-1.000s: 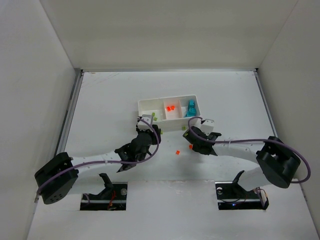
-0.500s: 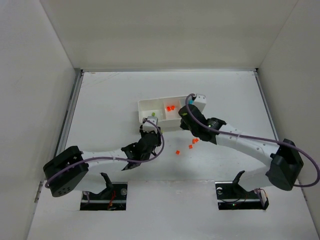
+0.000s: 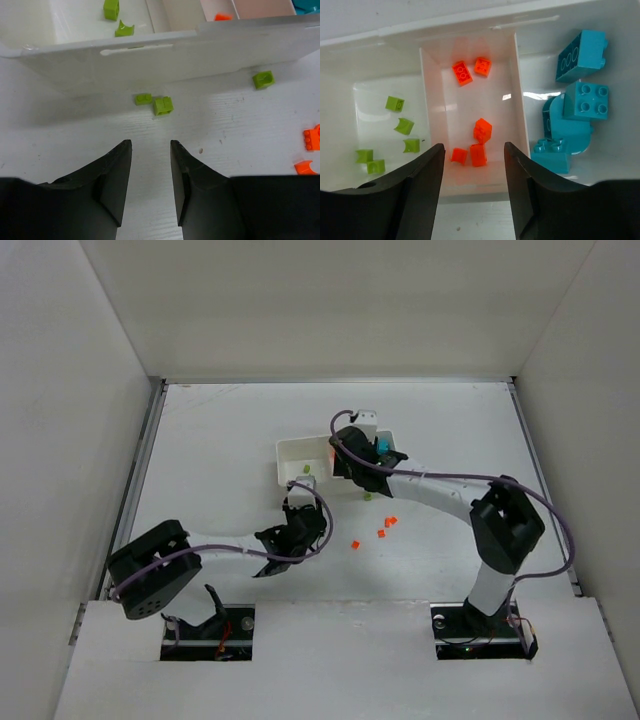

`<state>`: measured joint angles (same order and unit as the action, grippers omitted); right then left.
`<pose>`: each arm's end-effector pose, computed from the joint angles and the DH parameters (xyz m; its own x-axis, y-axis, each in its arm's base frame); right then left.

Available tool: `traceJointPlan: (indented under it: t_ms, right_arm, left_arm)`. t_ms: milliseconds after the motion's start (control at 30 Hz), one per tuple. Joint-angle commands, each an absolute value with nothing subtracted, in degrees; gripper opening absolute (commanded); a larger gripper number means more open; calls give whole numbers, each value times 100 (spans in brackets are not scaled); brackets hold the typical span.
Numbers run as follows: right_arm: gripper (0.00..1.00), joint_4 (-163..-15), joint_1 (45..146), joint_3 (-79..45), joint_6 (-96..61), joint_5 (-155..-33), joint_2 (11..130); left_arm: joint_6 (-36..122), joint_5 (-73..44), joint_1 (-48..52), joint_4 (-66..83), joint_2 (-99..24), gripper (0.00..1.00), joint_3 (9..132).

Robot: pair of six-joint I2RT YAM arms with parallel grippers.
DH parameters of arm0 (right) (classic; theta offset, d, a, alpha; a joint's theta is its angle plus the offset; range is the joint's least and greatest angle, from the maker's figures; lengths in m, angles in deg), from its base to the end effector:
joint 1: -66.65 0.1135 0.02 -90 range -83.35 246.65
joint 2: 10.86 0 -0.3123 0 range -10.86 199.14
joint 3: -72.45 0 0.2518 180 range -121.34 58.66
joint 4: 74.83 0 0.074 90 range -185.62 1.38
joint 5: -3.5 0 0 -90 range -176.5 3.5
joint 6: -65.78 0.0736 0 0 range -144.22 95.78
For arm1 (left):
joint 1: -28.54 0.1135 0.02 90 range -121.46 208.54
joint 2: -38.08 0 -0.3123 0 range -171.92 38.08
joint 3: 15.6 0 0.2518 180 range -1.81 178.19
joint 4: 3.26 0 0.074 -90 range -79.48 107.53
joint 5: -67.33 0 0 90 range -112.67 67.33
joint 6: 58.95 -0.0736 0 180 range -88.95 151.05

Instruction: Sort the legos into containers by color

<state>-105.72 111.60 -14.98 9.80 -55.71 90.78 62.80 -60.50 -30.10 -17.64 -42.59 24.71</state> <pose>0.3267 0.2729 0.2604 -0.6120 0.0682 -0.7879 -0.0106 0.9955 0.0944 0.1843 -0.2156 0.2007 -0.3978 -0.1460 -0.9058 0.2096 0.9467 -0.2446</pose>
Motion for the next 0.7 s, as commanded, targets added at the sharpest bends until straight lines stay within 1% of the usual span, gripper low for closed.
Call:
traceJointPlan:
  t_ms: [0,233,367,533,667]
  right_arm:
    - [58,-10005,11143,-1333,812,-5389,8522]
    - [55,-9469,11503,55,961,-5371,7239]
    - [55,-9152,11722,907,1155,-5371,6693]
    - [55,-8853,11784,1637,1515,-5415,6289]
    - [55,-8651,11881,2077,1778,-5442,6139]
  left_arm:
    - [6744,-6196,-3057,-1699,-4489,34,2850]
    - [7016,-6372,-3013,-1558,-5525,35,3377]
    - [7122,-6634,-2969,-1496,-5816,35,3519]
    - [7078,-6680,-2811,-1523,-6097,35,3659]
    - [6981,-6635,-2776,-1540,-6308,31,3791]
